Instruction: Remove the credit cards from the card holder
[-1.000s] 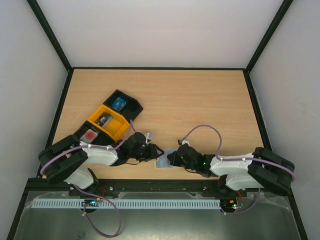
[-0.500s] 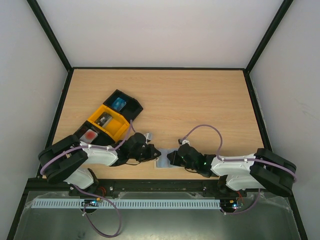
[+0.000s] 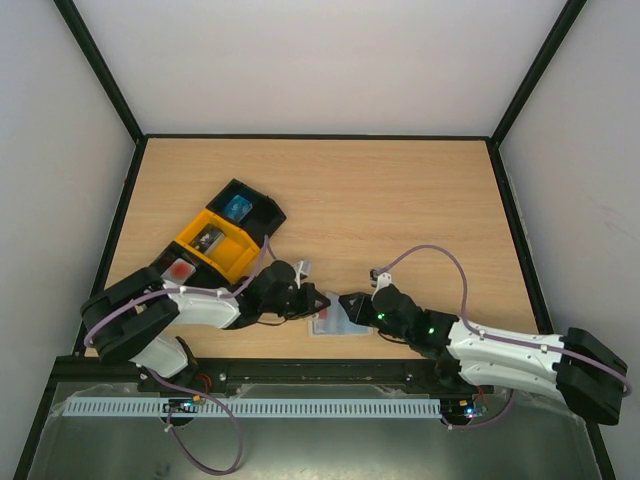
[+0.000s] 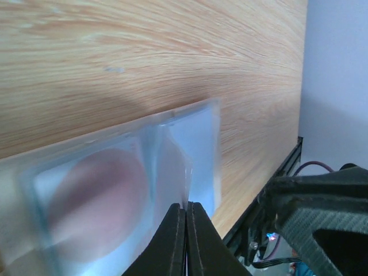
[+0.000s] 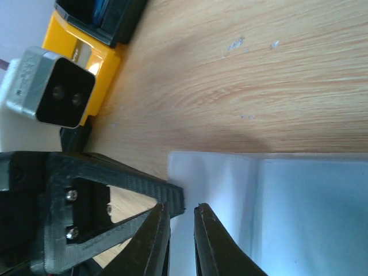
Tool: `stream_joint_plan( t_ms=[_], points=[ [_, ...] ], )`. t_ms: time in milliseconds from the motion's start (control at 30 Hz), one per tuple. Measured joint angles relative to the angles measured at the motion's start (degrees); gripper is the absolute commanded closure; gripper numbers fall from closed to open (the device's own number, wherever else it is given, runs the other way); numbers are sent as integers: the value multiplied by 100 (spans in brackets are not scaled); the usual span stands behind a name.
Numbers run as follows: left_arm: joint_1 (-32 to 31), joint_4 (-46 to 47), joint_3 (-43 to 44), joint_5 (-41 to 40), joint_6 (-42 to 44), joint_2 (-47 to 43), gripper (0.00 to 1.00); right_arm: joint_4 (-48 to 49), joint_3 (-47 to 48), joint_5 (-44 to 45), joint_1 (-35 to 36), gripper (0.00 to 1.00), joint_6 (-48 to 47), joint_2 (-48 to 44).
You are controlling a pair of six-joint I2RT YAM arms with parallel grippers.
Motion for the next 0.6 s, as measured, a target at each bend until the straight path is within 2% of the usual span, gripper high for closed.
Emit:
stream_joint_plan(
  t_ms=[333, 600],
  points=[
    [-107, 496, 826, 317, -221, 944, 97, -649, -2, 289, 0, 86, -7, -949],
    [-304, 511, 1279, 317, -221, 1408, 66, -914, -31, 374, 0, 86, -7, -1373]
  ],
)
